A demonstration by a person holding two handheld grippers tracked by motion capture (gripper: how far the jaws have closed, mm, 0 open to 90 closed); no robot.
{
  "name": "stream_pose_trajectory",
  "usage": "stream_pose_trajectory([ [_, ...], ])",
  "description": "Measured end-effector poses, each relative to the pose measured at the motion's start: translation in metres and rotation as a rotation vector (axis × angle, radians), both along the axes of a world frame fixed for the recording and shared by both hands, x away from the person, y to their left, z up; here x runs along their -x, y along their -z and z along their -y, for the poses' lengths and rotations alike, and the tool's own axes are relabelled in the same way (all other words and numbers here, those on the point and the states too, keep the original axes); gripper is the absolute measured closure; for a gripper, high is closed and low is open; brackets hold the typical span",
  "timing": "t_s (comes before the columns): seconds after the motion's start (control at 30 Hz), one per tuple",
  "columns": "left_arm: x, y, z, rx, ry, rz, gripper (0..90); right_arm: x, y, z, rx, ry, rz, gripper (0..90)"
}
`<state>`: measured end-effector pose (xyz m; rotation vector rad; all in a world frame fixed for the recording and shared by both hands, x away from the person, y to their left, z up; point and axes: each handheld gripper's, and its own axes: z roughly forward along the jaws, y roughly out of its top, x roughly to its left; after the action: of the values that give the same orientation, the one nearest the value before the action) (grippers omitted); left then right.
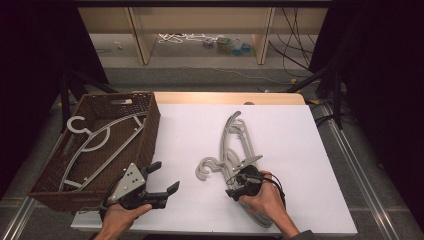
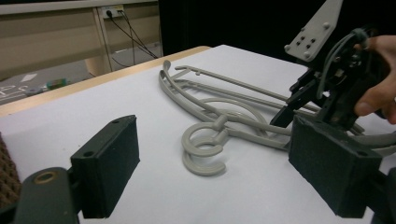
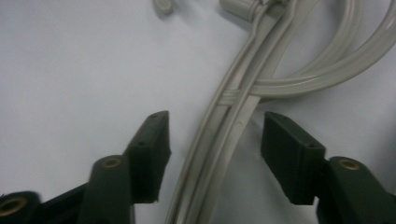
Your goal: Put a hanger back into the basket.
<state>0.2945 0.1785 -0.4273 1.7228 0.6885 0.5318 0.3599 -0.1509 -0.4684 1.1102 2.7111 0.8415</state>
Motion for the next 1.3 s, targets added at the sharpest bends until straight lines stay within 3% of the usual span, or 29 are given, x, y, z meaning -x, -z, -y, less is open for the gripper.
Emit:
stream_pose_trajectory([
  [0.17,0.000,0.001,0.002,-0.001,0.018,0.003,16.1,-0.005,0.002,0.001,-0.011,0.007,-0.032,53.3],
  [0.23,0.000,0.001,0.001,-0.022,0.018,-0.003,16.1,-0.007,0.003,0.002,-0.019,0.013,-0.033,56.1],
  [0.37,0.000,0.002,0.004,-0.007,0.021,-0.011,16.2,-0.008,0.003,0.003,-0.036,0.019,-0.050,62.4],
  [0.5,0.001,0.003,0.003,-0.027,0.024,-0.019,16.2,-0.009,0.002,0.002,-0.042,0.011,-0.075,65.7],
  [0.67,0.001,0.003,0.004,-0.023,0.027,-0.022,16.2,-0.007,0.001,0.000,-0.047,0.035,-0.069,71.8],
  [0.93,0.001,0.002,0.003,-0.028,0.030,-0.018,16.4,-0.003,-0.009,0.002,-0.055,0.048,-0.046,72.9],
  [1.07,0.002,0.004,0.004,-0.059,0.027,-0.009,16.4,-0.002,-0.015,0.004,-0.038,0.037,-0.051,73.2],
  [1.3,0.002,0.004,0.005,-0.054,0.030,-0.014,16.5,0.003,-0.025,0.007,-0.036,0.042,-0.028,75.0],
])
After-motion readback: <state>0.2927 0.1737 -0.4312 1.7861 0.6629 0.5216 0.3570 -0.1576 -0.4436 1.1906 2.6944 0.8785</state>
